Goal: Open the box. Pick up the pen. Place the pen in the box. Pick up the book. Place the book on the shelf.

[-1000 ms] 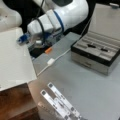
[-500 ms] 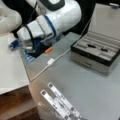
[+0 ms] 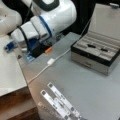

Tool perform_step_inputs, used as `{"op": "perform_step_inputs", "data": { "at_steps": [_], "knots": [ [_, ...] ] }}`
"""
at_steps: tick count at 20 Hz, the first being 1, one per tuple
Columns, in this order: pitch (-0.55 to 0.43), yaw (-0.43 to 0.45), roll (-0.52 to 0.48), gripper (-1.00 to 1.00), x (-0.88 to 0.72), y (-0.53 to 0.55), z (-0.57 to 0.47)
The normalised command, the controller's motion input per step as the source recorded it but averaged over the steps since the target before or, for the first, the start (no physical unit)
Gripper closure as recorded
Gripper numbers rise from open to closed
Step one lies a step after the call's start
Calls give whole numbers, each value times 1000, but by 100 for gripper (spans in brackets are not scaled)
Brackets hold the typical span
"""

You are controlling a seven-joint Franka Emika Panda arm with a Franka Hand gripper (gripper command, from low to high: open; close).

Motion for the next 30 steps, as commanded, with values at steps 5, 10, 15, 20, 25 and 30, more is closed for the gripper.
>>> {"op": "perform_step_inputs", "data": {
  "at_steps": [5,10,15,20,25,30],
  "knots": [
    [-42,206,8,-100,-164,-139,23],
    [-38,193,22,-100,-128,-136,35],
    [-36,201,35,-100,-80,-93,29],
    [-21,182,41,-100,-25,7,55],
    [-14,105,84,-100,38,228,105],
    [-5,-41,149,-100,112,492,146]
  ]
}}
